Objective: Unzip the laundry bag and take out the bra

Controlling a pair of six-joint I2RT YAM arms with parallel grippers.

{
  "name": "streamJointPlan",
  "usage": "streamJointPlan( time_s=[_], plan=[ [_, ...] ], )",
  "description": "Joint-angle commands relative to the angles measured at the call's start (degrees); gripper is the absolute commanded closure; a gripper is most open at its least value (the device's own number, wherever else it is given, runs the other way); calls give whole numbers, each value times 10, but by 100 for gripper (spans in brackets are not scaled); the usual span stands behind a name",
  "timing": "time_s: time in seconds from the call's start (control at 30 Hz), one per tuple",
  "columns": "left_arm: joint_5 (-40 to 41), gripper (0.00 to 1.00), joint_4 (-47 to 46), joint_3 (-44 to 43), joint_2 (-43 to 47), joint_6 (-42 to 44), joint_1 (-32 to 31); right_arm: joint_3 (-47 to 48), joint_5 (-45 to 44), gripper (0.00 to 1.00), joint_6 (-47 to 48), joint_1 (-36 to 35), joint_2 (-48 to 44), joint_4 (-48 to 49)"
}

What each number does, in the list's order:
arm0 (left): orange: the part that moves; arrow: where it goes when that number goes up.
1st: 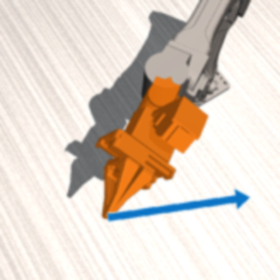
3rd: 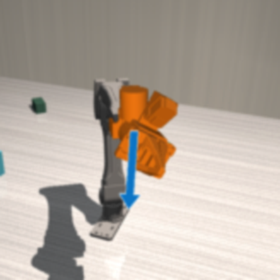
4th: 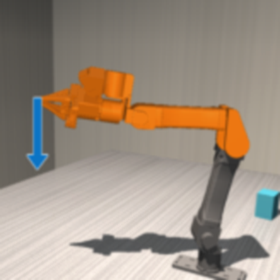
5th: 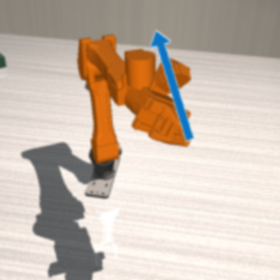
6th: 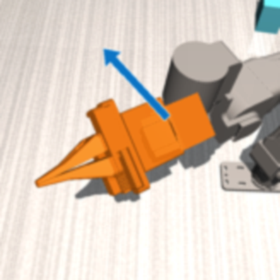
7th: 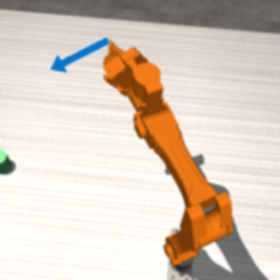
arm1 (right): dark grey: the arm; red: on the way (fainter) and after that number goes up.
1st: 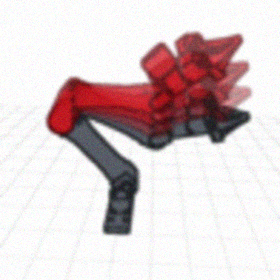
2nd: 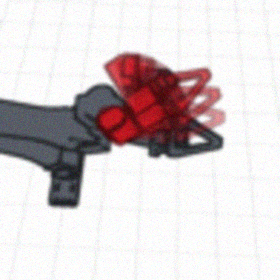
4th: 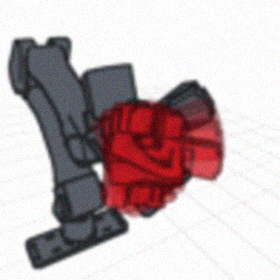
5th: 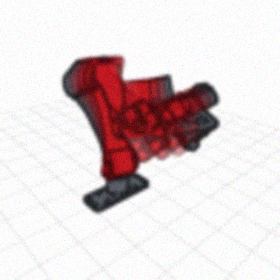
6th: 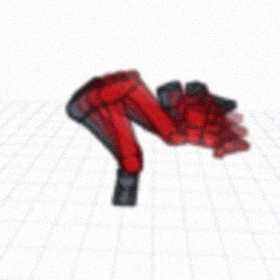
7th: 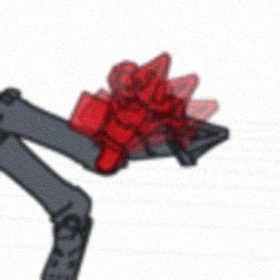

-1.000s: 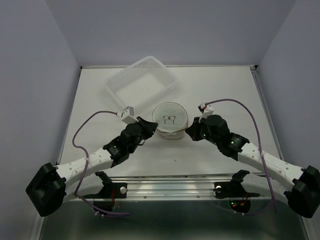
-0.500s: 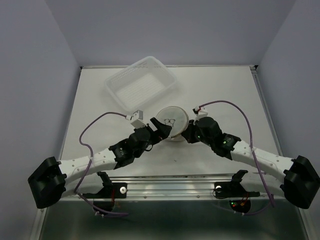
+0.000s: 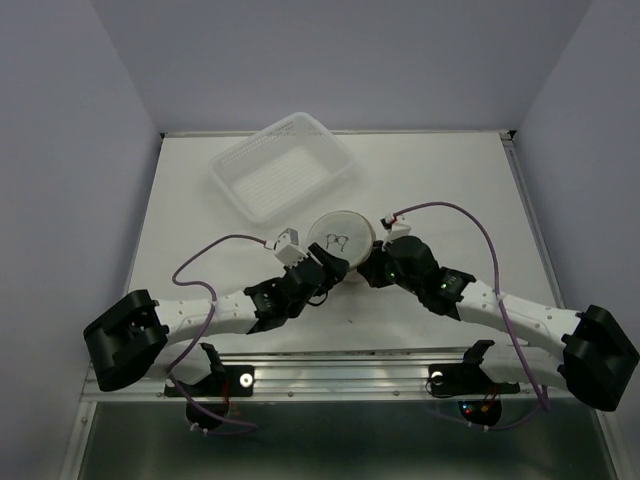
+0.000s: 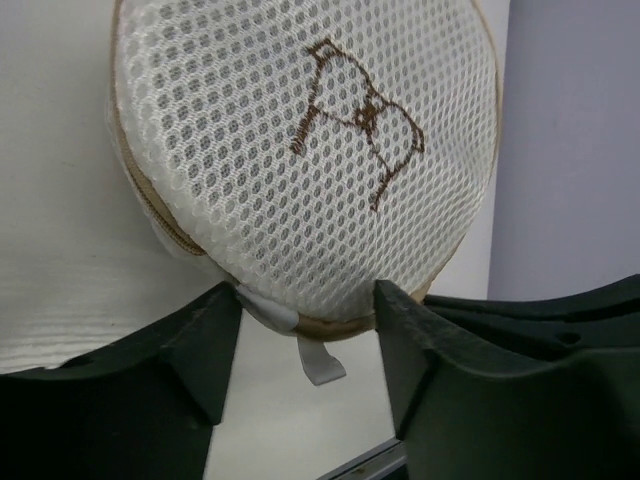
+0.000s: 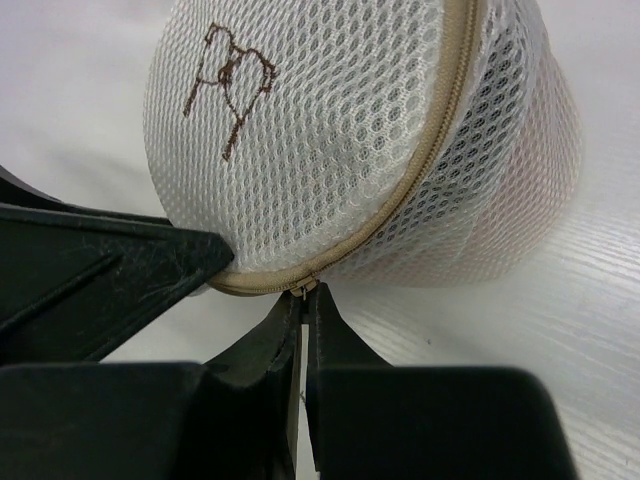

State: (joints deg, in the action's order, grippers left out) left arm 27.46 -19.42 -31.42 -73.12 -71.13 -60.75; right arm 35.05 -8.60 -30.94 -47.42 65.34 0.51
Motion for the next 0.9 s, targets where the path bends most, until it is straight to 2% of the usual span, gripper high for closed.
streamJointPlan(
  time_s=[0.0, 0.1, 0.17, 0.2, 0.37, 0.53, 0.6, 0.77, 0.87],
  plan=[
    [69, 41, -37, -10, 8, -23, 4, 12, 1, 99, -5, -10, 0, 34],
    [76, 47, -52, -6, 9, -25, 8, 6, 8, 99, -7, -10, -1, 34],
    [76, 60, -54, -11, 3, -18, 10, 0, 10, 99, -10, -10, -4, 33],
    [76, 73, -54, -12, 1, -17, 12, -2, 10, 99, -11, -10, -9, 31],
    [74, 100, -46, 5, 21, -13, 27, -1, -31, 99, 7, -10, -35, -3],
    [64, 100, -27, 43, 66, 18, 60, -15, -94, 99, 18, -10, -79, -46],
    [37, 100, -26, 56, 88, 28, 91, -16, -126, 99, 18, -10, -94, -61],
    [7, 100, 13, 85, 134, 85, 138, 5, -207, 99, 0, -5, -108, -147],
    [10, 100, 56, 94, 169, 104, 146, 19, -209, 99, 6, -5, -123, -162]
  ],
)
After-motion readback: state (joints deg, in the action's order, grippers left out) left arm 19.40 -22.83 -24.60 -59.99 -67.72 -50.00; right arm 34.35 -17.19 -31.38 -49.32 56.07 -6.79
